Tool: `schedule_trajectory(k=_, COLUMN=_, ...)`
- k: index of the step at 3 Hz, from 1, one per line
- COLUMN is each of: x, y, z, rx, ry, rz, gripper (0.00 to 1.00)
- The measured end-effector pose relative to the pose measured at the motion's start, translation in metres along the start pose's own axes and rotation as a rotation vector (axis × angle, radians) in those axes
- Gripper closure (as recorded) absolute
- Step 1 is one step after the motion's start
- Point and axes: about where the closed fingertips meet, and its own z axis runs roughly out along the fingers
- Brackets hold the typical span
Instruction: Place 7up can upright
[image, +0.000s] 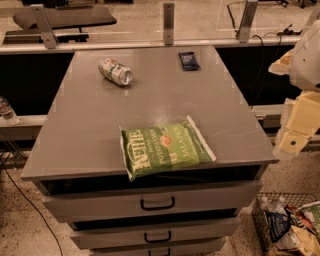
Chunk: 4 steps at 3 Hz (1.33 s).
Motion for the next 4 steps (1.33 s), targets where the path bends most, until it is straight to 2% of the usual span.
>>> schedule_trajectory(k=1, x=0.0, y=0.0, z=0.0, rx=0.0, ry=0.0, rz=0.0, gripper=0.0)
schedule_trajectory(k=2, x=-0.065, y=-0.02, z=0.014, rx=0.018, ry=-0.077, rz=-0.041, gripper=0.0)
schedule_trajectory(k=3, x=-0.139, y=-0.043, z=0.031, rx=0.029, ry=-0.172, rz=-0.053, gripper=0.0)
schedule_trajectory(k=4, x=-0.221, y=-0.065, z=0.047, rx=0.021, ry=-0.286, rz=-0.04, gripper=0.0)
